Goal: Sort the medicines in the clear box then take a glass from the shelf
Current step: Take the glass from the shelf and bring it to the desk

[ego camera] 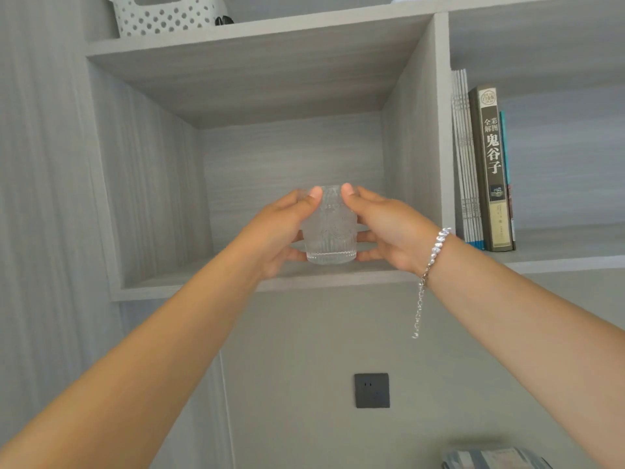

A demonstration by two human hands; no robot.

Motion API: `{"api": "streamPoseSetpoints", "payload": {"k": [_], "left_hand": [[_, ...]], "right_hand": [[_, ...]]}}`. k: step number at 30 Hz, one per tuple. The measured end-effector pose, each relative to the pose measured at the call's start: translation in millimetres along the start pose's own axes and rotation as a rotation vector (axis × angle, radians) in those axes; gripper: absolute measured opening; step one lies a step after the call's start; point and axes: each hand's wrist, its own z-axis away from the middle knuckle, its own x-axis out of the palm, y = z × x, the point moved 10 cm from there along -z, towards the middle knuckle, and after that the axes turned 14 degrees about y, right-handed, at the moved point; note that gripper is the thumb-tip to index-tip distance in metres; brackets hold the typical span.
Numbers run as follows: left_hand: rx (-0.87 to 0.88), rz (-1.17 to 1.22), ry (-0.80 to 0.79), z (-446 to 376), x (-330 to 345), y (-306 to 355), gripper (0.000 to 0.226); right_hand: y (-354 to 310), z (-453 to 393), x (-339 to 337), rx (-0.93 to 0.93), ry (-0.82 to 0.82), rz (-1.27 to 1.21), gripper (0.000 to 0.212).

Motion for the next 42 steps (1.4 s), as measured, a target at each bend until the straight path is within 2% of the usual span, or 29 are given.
{"api": "streamPoseSetpoints", "payload": {"k": [5, 9, 12, 13, 16, 19, 28, 35, 38, 42], "left_hand": [[0.069, -0.047, -0.028, 68.3, 28.3, 36.4, 0.042], [0.072, -0.02, -0.084, 133.1, 66.8, 47.0, 0.032], [0.058, 0.039, -0.09, 179.6, 99.8, 42.7, 0.025], [0.051, 0.057, -0.096, 194.6, 111.1, 39.4, 0.025], [0.041, 0.096, -0.12, 237.6, 145.1, 27.1, 0.026], [0.021, 0.116, -0.131, 274.6, 175.9, 9.3, 0.03], [-0.224, 0.181, -0.2, 354.8, 241.8, -94.6, 0.035], [-0.434, 0.153, -0.279, 409.7, 278.0, -195.1, 0.034], [-0.576, 0.166, -0.333, 434.4, 295.9, -248.4, 0.041], [-0.744, 0.136, -0.32, 464.5, 307.9, -320.6, 0.055]], "right_hand": [[-22.6, 66.7, -40.4, -0.05, -0.067, -0.047, 0.022], [-22.1, 129.6, -82.0, -0.054, -0.123, -0.08, 0.023], [-11.4, 175.4, -119.2, -0.028, -0.106, -0.151, 0.026], [-5.0, 189.1, -132.3, -0.02, -0.091, -0.159, 0.031], [21.2, 227.2, -168.1, 0.036, -0.06, -0.157, 0.065], [46.4, 261.6, -197.4, 0.059, -0.032, -0.142, 0.071], [154.7, 344.8, -246.0, 0.269, -0.007, -0.197, 0.064], [258.1, 400.6, -266.9, 0.436, 0.032, -0.131, 0.072], [305.2, 420.2, -276.9, 0.521, 0.021, -0.094, 0.063], [368.7, 445.6, -289.2, 0.628, 0.013, -0.065, 0.059]]}}
